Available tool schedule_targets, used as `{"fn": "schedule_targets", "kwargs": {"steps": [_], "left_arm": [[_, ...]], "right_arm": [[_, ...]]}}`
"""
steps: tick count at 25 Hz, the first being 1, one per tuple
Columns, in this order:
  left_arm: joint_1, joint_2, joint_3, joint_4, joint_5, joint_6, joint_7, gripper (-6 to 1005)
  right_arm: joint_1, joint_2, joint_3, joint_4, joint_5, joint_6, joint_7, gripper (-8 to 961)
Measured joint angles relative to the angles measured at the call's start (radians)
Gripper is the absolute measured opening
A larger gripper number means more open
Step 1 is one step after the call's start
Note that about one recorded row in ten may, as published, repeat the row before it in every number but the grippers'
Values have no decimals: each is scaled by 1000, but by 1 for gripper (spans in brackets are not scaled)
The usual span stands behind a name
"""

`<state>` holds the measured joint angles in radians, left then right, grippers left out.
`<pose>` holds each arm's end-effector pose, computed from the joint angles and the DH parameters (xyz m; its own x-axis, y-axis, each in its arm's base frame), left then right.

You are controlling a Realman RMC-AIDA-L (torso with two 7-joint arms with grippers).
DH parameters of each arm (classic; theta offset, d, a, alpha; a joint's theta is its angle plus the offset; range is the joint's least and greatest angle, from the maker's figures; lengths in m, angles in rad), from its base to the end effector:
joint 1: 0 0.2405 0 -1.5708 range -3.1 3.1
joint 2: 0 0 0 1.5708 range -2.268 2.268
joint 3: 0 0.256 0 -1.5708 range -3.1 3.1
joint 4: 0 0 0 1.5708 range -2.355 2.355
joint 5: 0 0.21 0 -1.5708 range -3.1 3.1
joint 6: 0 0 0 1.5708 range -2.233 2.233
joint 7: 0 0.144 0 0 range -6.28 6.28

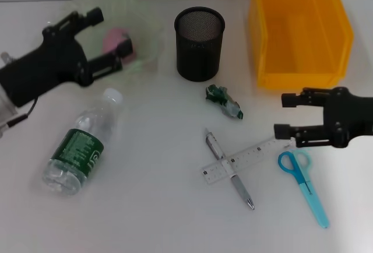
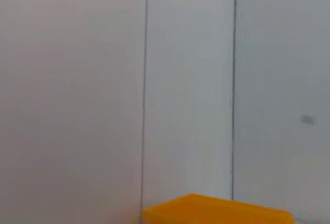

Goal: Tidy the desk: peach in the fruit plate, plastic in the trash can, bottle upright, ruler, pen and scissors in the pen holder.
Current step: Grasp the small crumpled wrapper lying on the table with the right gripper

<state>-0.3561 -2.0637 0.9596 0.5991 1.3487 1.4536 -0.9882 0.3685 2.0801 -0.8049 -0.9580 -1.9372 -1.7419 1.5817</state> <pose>-0.2680 0.3196 0.0163 0.7019 -0.0065 0.7123 0.4199 -0.8040 -0.4210 0.2596 0.2933 0.0342 0.7941 -0.3822 -0.4726 -0.4620 -0.8848 -0.0608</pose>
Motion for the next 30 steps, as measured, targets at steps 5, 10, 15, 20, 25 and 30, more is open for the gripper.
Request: {"fn": "schedule_targets", "kwargs": {"steps": [5, 10, 15, 20, 25, 30], "left_arm": [[67, 15, 131, 25, 100, 53, 57, 870], [66, 9, 138, 39, 218, 64, 15, 870], [84, 9, 136, 82, 290, 65, -32, 870], [99, 11, 140, 100, 300, 69, -36, 870], [95, 8, 138, 102, 311, 69, -37, 870], [91, 6, 137, 103, 311, 70, -40, 869]], "right_arm": [[-5, 0, 12, -192, -27, -61, 241, 817], [18, 0, -5, -322, -139, -77, 409, 809], [57, 3, -70, -497, -341, -109, 620, 802], [106, 1, -133, -578, -420, -132, 761, 794], [164, 2, -270, -613, -596, -85, 903, 787], [173, 6, -370, -571, -614, 33, 1034, 779]]}}
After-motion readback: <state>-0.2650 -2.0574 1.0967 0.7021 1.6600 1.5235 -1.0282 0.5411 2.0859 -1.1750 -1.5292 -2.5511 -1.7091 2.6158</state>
